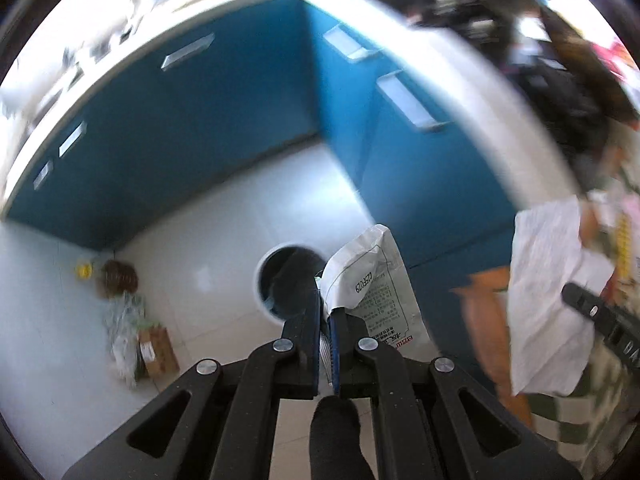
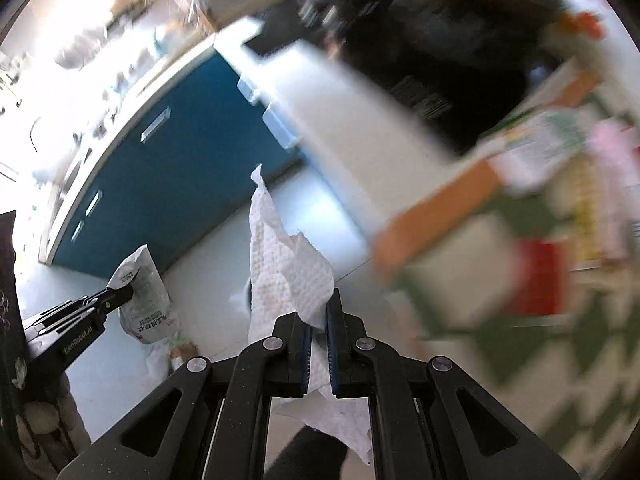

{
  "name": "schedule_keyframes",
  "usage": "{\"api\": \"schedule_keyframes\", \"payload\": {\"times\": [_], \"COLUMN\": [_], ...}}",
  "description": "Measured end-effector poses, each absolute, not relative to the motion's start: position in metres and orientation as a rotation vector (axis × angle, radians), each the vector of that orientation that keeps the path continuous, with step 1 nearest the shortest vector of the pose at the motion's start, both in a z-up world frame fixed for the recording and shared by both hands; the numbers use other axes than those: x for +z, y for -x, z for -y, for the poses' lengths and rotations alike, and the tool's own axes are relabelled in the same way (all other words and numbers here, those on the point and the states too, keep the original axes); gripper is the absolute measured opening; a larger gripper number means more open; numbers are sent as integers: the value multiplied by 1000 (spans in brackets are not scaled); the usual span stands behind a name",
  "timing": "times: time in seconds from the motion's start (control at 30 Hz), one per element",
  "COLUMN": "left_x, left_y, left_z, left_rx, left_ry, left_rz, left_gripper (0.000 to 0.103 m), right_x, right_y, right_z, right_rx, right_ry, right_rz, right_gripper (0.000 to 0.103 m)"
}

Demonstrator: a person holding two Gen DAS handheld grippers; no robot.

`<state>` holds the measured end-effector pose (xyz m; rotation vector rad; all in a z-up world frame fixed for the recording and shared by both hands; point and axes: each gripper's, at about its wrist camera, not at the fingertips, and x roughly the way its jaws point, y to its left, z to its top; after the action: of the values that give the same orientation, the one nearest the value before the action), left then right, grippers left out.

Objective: Collect trash
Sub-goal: 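Carry tissue and sachet to the trash bin and open both tools, then lift both open tools away from the bin toward the table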

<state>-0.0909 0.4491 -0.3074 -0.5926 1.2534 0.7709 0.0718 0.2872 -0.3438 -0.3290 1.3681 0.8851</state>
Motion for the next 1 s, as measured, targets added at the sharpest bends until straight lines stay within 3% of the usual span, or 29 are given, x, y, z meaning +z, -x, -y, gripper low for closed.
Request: {"api": "schedule_keyframes", "payload": {"times": [0.2, 0.33, 0.5, 0.67, 0.8, 0.87, 0.9, 0.93, 0.97, 1.0], "left_x": [-474, -601, -733, -825, -849, -851, -851, -851, -848, -845], "left_y": [144, 169, 189, 194, 195, 191, 193, 195, 191, 195], "left_z": [-541, -577, -601, -607, -604, -598, -596, -595, -596, -595], "left_rx": [790, 764, 702, 659, 641, 654, 658, 663, 671, 683], "left_ry": [758, 898, 1064, 1134, 1165, 1144, 1133, 1126, 1123, 1118], "left_rz": [-1325, -1361, -1403, -1464, -1488, -1513, -1521, -1521, -1523, -1516], "left_gripper": [1, 1, 2, 2, 6, 8, 15, 21, 42, 66], "right_x": [-525, -663, -794, -862, -888, -899, -900, -898, -896, -893], "right_y": [-22, 1, 15, 27, 35, 35, 36, 36, 37, 37], "right_z": [-382, -423, -450, -458, -467, -474, -475, -477, -478, -485], "right_rx": [858, 827, 790, 800, 808, 808, 812, 818, 825, 827], "right_ry": [396, 454, 529, 616, 670, 697, 704, 710, 726, 736], "right_rz": [-1533, -1599, -1665, -1673, -1673, -1683, -1680, -1674, -1652, -1634], "right_gripper": [6, 6, 6, 6, 7, 18, 25, 45, 59, 62]}}
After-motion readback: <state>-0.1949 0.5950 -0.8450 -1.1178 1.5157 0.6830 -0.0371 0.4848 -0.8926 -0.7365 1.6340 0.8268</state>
